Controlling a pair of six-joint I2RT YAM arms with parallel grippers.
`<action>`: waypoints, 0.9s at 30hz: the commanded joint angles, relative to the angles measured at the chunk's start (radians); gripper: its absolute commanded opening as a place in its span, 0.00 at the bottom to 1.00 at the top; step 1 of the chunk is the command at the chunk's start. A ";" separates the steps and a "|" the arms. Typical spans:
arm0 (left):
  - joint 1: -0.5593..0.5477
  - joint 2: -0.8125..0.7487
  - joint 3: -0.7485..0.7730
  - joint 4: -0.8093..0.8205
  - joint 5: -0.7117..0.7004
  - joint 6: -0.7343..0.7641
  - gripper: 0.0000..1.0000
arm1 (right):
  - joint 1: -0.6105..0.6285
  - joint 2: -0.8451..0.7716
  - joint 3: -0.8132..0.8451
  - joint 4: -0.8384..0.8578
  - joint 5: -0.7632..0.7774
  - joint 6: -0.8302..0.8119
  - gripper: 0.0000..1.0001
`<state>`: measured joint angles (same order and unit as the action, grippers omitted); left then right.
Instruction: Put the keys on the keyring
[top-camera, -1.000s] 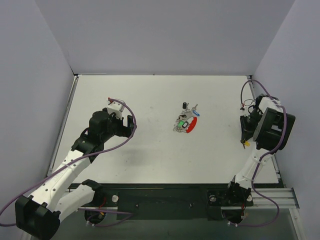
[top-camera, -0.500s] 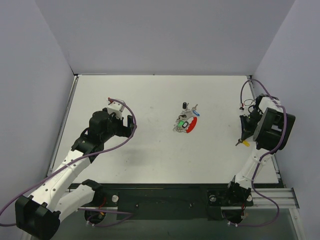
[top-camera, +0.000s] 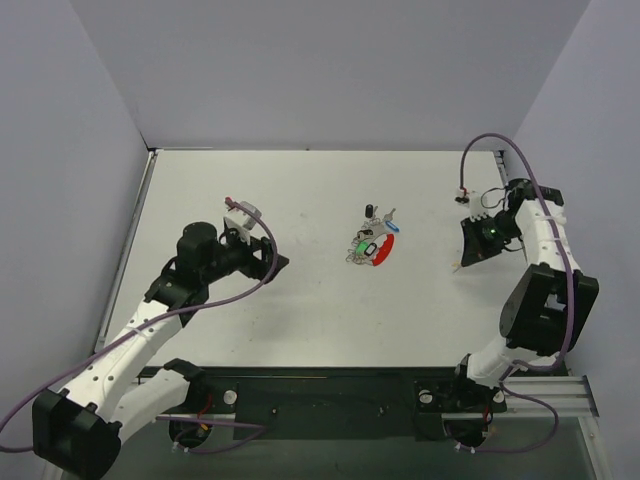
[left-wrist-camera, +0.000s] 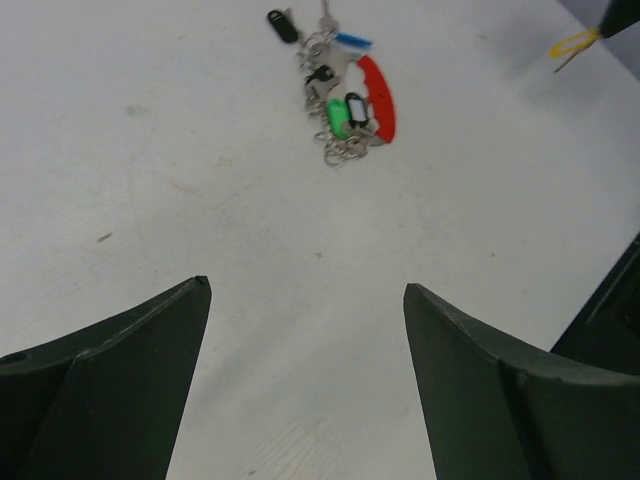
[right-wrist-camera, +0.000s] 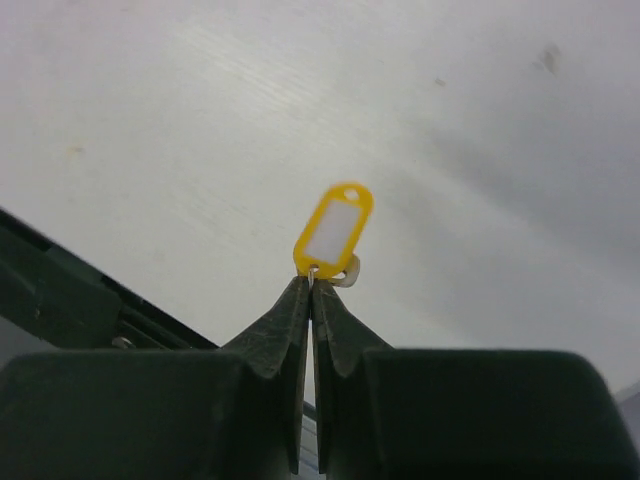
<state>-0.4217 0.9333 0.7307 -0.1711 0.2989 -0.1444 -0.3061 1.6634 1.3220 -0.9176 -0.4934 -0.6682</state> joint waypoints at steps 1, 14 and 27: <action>-0.058 -0.022 -0.071 0.288 0.270 -0.024 0.88 | 0.123 -0.106 -0.003 -0.246 -0.220 -0.278 0.00; -0.784 0.157 -0.160 0.766 -0.263 0.252 0.72 | 0.429 -0.359 -0.142 -0.541 -0.531 -0.822 0.00; -0.873 0.438 -0.030 0.923 -0.311 0.273 0.38 | 0.430 -0.470 -0.285 -0.652 -0.626 -1.177 0.00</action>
<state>-1.2888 1.3437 0.6258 0.6296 0.0051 0.1123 0.1215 1.2060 1.0557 -1.3022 -1.0409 -1.6787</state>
